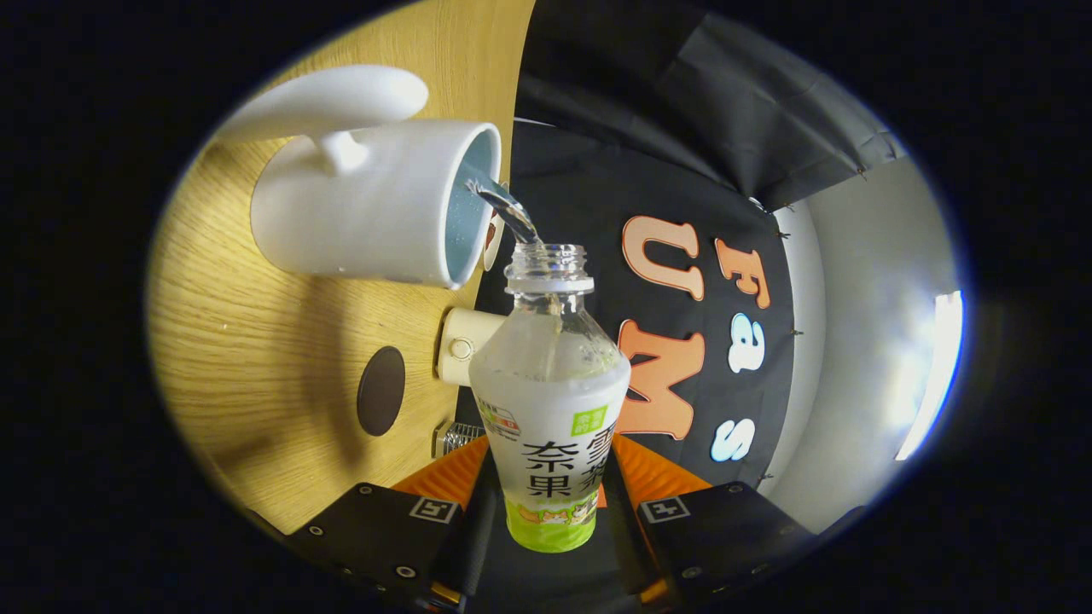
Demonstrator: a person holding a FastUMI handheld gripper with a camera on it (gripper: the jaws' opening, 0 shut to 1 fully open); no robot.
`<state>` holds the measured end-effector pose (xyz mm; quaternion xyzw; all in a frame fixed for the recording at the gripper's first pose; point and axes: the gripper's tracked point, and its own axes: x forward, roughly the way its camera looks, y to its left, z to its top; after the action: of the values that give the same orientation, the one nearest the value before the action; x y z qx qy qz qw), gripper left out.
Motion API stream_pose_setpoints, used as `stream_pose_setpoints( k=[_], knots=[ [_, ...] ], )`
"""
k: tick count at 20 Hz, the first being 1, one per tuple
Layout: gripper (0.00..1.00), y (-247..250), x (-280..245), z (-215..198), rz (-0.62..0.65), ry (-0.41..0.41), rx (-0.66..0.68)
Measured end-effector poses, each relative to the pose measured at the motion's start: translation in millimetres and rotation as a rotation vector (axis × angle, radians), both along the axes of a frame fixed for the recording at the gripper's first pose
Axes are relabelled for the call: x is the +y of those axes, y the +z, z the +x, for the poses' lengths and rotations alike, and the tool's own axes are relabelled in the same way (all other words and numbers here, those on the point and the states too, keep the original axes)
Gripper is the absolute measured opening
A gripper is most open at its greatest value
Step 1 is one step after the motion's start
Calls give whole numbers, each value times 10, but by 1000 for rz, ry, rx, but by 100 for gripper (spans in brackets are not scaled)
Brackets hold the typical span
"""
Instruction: Take the bottle from table, then pour the juice into the cup, finally place the bottle on the coaster
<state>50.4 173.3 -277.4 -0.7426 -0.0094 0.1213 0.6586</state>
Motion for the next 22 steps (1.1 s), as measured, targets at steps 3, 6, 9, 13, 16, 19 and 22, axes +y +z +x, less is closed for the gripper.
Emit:
stream_pose_setpoints(
  k=[3,6,9,13,16,19,22],
  knots=[
    [63,-2,3,-30,-16,5,-10],
    [63,18,-23,24,-27,1,-11],
    [63,62,-24,42,-36,8,-20],
    [63,111,-13,86,-55,21,-29],
    [63,67,-15,90,-70,27,-25],
    [63,84,3,98,-84,34,-30],
    [63,142,20,112,-88,37,-43]
  ],
)
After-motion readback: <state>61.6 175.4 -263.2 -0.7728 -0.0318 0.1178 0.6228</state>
